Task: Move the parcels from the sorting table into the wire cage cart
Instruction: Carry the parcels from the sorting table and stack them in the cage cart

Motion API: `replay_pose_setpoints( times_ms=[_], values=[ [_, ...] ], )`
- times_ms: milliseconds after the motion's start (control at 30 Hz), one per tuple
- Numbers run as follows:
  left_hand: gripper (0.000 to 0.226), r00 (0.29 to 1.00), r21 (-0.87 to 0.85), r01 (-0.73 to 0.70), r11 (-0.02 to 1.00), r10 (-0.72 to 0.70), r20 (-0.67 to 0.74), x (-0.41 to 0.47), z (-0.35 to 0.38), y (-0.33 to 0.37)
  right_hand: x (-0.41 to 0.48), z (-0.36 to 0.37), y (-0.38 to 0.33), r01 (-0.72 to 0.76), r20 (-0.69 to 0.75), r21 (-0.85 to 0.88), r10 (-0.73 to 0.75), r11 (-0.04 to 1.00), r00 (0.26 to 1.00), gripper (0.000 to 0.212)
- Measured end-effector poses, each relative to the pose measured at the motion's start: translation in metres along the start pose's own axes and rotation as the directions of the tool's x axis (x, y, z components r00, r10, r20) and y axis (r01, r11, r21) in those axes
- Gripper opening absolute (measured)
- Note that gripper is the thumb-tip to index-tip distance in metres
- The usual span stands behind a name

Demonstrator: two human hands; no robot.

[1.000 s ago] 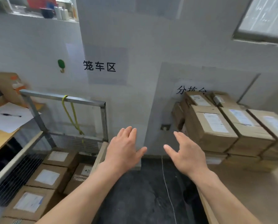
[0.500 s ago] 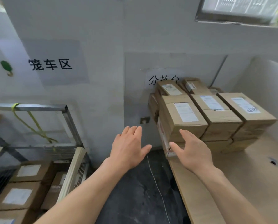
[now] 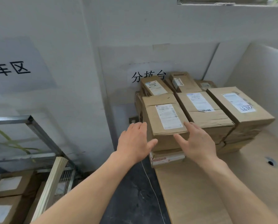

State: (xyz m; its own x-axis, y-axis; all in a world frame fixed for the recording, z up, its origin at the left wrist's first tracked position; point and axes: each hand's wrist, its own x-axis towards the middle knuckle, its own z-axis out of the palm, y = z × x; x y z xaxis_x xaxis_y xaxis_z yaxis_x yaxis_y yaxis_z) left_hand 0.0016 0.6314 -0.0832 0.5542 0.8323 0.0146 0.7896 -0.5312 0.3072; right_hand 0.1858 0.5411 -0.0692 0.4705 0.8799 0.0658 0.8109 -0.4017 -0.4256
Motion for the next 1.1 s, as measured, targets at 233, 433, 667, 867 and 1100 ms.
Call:
replay_pose_setpoints(
  times_ms=[233, 433, 667, 867, 1100],
  values=[
    [0.056, 0.998, -0.075, 0.052, 0.996, -0.049, 0.035, 0.027, 0.021, 0.016, 0.021, 0.004, 0.013, -0.011, 0.021, 0.021, 0.010, 1.000, 1.000, 0.055],
    [0.051, 0.995, -0.112, 0.102, 0.988, -0.100, 0.023, 0.032, 0.028, 0.020, 0.028, 0.010, 0.016, -0.024, -0.002, 0.114, 0.025, 0.993, 1.000, 0.058],
    [0.053, 0.982, -0.274, 0.185, 0.944, -0.188, 0.017, 0.038, 0.031, 0.019, 0.032, 0.021, 0.020, -0.097, 0.057, 0.189, 0.088, 0.977, 0.994, 0.067],
    [0.045, 0.954, -0.400, 0.299, 0.866, -0.285, 0.097, 0.043, 0.032, 0.022, 0.033, 0.027, 0.018, -0.176, 0.123, 0.327, 0.142, 0.928, 0.982, 0.038],
    [0.046, 0.948, -0.516, 0.295, 0.804, -0.312, 0.056, 0.026, 0.019, 0.024, 0.023, 0.033, 0.015, -0.185, 0.090, 0.403, 0.163, 0.896, 0.983, 0.029]
  ],
)
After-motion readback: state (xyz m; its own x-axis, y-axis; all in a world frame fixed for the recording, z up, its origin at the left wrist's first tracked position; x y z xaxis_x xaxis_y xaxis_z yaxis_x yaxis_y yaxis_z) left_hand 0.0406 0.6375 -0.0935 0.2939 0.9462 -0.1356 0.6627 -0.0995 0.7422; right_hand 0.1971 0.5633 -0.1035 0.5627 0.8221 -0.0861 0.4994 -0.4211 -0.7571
